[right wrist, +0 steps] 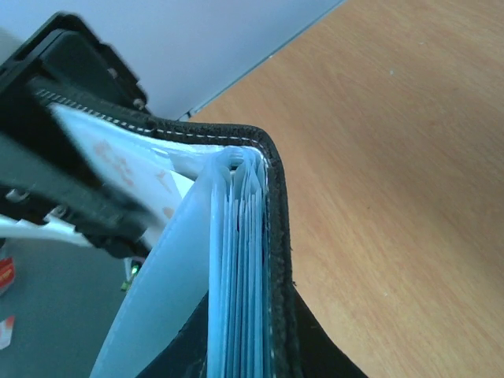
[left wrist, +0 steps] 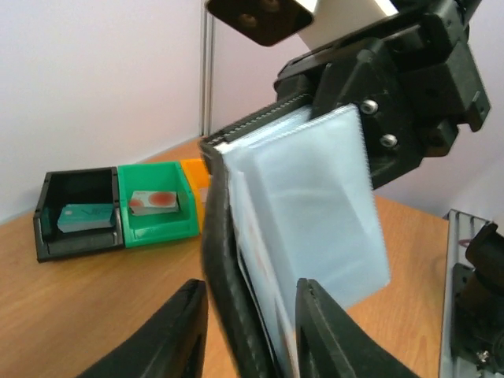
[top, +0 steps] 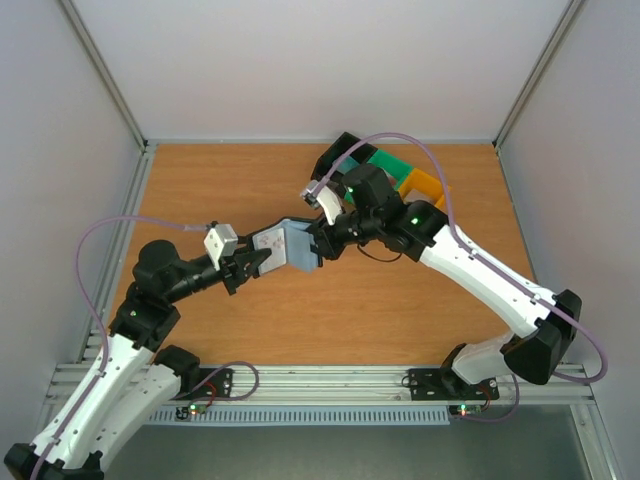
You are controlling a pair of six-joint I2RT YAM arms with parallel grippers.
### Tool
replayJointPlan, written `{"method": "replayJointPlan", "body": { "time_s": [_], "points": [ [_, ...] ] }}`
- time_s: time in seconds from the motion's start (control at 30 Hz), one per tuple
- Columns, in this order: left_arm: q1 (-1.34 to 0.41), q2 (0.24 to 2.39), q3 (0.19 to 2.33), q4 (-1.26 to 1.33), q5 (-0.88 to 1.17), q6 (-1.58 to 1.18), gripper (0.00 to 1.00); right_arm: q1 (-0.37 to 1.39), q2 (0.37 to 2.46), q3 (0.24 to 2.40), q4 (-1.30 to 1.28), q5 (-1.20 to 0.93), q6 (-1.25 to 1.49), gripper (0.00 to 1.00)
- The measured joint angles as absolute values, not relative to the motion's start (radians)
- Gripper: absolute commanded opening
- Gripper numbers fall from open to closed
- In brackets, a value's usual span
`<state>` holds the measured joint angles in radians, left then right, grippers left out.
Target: Take the credit cards out of the card holder
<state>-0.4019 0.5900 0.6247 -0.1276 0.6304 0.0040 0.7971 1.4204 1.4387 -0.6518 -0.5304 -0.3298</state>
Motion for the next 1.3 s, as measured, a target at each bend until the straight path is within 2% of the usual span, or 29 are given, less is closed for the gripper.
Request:
{"method": "replayJointPlan", "body": {
  "time_s": [0.1, 0.2, 0.4, 0.5, 0.63, 0.73, 0.87, 1.0, 1.13, 1.3],
  "points": [
    [-0.400, 0.590, 0.626, -0.136, 0.640, -0.008, 0.02, 0.796, 1.383, 1.414, -0.654, -0.579, -0.362, 0.01],
    [-0.401, 0.588, 0.628, -0.138, 0.683, -0.028, 0.00, 0.789, 1.350, 1.393, -0.655, -0.616, -0.396, 0.04],
    [-0.401, 0.587, 0.632, -0.130, 0.764, -0.109, 0.00, 0.744, 1.309, 1.351, -0.656, -0.714, -0.440, 0.27],
    [-0.398, 0.589, 0.631, -0.165, 0.703, -0.178, 0.00, 0.654, 1.283, 1.333, -0.661, -0.723, -0.427, 0.29],
    [-0.397, 0.591, 0.608, -0.243, 0.566, -0.257, 0.00, 0.501, 1.222, 1.322, -0.690, -0.629, -0.393, 0.26],
    [-0.397, 0.590, 0.577, -0.265, 0.506, -0.295, 0.00, 0.485, 1.173, 1.323, -0.703, -0.567, -0.370, 0.23],
    [-0.394, 0.581, 0.521, -0.241, 0.493, -0.355, 0.00, 0.628, 1.131, 1.323, -0.619, -0.583, -0.337, 0.26],
    [-0.391, 0.569, 0.445, -0.092, 0.557, -0.445, 0.00, 0.812, 1.217, 1.322, -0.466, -0.763, -0.322, 0.22],
    [-0.385, 0.559, 0.387, 0.094, 0.660, -0.549, 0.00, 0.806, 1.342, 1.288, -0.381, -0.849, -0.291, 0.22],
    [-0.381, 0.541, 0.376, 0.252, 0.745, -0.575, 0.00, 0.762, 1.366, 1.231, -0.361, -0.878, -0.266, 0.22]
  ]
}}
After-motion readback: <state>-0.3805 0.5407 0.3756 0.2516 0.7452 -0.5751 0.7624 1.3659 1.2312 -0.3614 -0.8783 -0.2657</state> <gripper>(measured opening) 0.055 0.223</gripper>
